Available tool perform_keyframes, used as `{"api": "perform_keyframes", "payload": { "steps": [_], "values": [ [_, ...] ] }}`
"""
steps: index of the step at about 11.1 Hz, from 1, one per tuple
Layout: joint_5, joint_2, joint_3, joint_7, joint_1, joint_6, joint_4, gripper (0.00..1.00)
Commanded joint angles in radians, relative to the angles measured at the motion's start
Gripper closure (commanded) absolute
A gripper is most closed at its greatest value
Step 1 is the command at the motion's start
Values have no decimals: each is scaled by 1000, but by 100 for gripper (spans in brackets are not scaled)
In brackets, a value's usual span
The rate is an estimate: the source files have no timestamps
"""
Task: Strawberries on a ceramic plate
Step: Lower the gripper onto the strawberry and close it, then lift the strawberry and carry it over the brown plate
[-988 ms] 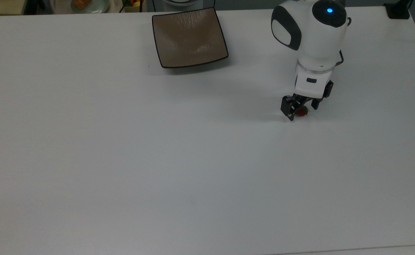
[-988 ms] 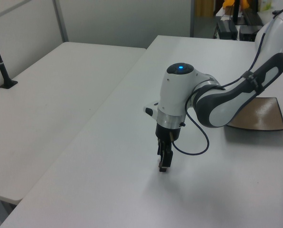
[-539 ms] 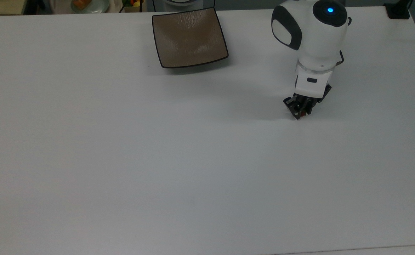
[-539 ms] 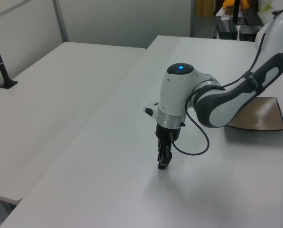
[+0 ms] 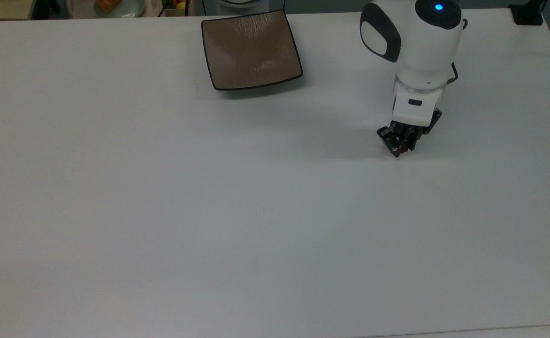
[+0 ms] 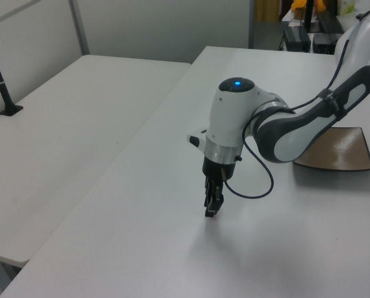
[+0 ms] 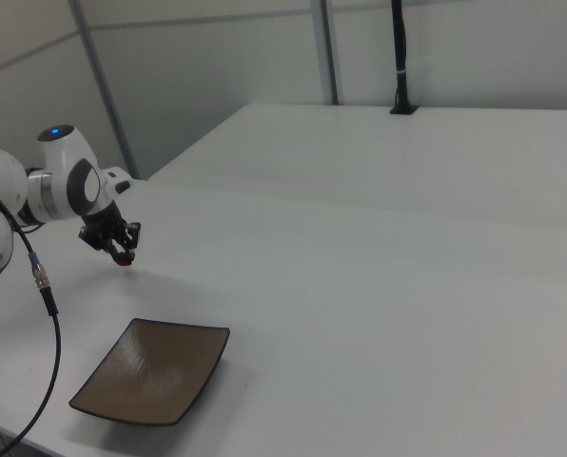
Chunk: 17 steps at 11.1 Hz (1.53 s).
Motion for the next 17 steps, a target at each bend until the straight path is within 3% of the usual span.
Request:
{"api": "perform_keyframes", "payload": {
  "steps": [1,11,17],
  "values": [
    [-20,-111,-6,22,-5,-55,-29,90],
    [0,-471,-15,-11,-199,-563,-40,86],
    [5,-619,-20,-162,-265,-838,-142,86]
  ]
}}
